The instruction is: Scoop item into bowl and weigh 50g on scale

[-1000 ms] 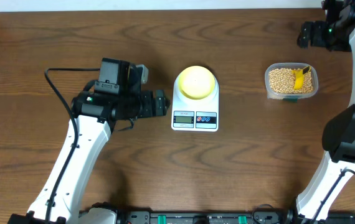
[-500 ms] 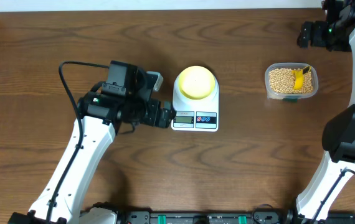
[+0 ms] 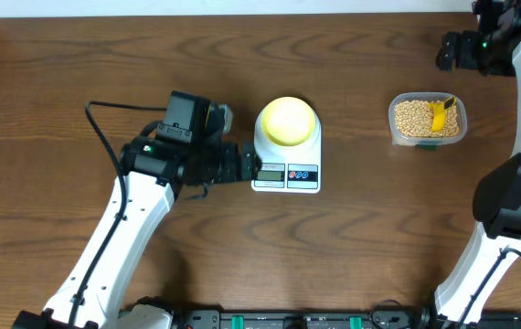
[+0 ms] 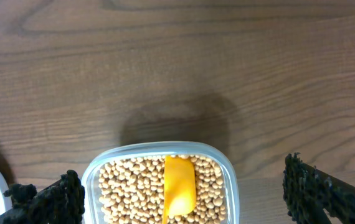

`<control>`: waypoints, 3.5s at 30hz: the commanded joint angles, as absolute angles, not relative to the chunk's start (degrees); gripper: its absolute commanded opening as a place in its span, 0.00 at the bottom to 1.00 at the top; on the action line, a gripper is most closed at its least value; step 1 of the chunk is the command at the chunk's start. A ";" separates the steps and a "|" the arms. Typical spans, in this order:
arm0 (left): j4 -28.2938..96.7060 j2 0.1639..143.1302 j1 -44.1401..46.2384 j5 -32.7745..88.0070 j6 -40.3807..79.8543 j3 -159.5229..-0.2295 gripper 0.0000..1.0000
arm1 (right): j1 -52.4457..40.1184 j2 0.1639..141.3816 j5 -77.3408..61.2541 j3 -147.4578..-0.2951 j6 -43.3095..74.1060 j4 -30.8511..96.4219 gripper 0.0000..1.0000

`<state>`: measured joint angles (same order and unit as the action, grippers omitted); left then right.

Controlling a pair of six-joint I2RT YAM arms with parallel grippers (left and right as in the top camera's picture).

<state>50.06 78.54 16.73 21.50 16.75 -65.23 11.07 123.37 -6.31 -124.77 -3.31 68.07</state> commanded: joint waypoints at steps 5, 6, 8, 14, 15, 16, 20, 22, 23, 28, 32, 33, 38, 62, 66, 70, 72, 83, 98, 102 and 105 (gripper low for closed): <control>54.15 78.24 16.73 10.72 15.92 -64.95 0.98 | 11.38 123.87 -5.96 -125.40 -2.63 68.12 0.99; 54.15 78.24 16.75 10.72 15.94 -64.95 0.98 | 11.38 123.87 -5.96 -125.40 -2.63 68.12 0.99; 54.15 78.24 16.75 10.72 15.94 -64.95 0.98 | 11.38 123.87 -5.96 -125.40 -2.63 68.12 0.99; 54.15 78.24 16.75 10.72 15.92 -64.95 0.98 | 11.38 123.87 -5.96 -125.40 -2.63 68.12 0.99; 54.15 78.24 16.75 10.72 15.94 -64.95 0.98 | 11.38 123.87 -5.96 -125.40 -2.63 68.12 0.99; 54.15 78.24 16.75 10.72 15.94 -64.95 0.98 | 11.38 123.87 -5.96 -125.40 -2.63 68.12 0.99; 54.15 78.24 16.75 10.72 15.94 -64.95 0.98 | 11.38 123.87 -5.96 -125.40 -2.63 68.12 0.99; 54.15 78.24 16.75 10.72 15.94 -64.95 0.98 | 11.38 123.87 -5.96 -125.40 -2.63 68.12 0.99; 54.15 78.24 16.75 10.72 15.92 -64.95 0.98 | 11.38 123.87 -5.96 -125.40 -2.63 68.12 0.99; 54.15 78.24 16.75 10.72 15.92 -64.95 0.98 | 11.38 123.87 -5.96 -125.40 -2.63 68.12 0.99; 54.15 78.24 16.75 10.72 15.94 -64.95 0.98 | 11.38 123.87 -5.96 -125.40 -2.63 68.12 0.99; 54.15 78.24 16.75 10.72 15.92 -64.95 0.98 | 11.38 123.87 -5.96 -125.40 -2.63 68.12 0.99; 54.15 78.24 16.75 10.72 15.94 -64.95 0.97 | 11.38 123.87 -5.96 -125.40 -2.63 68.12 0.99; 25.52 78.48 18.11 11.81 40.62 -64.95 0.98 | 11.38 123.87 -5.96 -125.40 -2.63 68.12 0.99; 19.18 79.83 24.10 14.33 33.10 -64.95 0.98 | 11.38 123.87 -5.96 -125.40 -2.63 68.12 0.99; 16.99 82.17 29.71 14.33 31.55 -64.95 0.97 | 11.38 123.87 -5.96 -125.40 -2.63 68.12 0.99; 15.68 84.03 32.40 14.33 31.55 -64.95 0.98 | 11.38 123.87 -5.96 -125.40 -2.63 68.12 0.99; 8.21 91.92 36.73 14.31 34.15 -64.95 0.98 | 11.38 123.87 -5.96 -125.40 -2.63 68.12 0.99; 9.52 92.49 36.73 14.33 35.24 -64.95 0.98 | 11.38 123.87 -5.96 -125.40 -2.63 68.12 0.99; 9.54 92.49 36.73 14.31 35.22 -64.95 0.97 | 11.38 123.87 -5.96 -125.40 -2.63 68.12 0.99; 9.54 92.49 36.73 14.31 35.22 -64.95 0.98 | 11.38 123.87 -5.96 -125.40 -2.63 68.12 0.99</control>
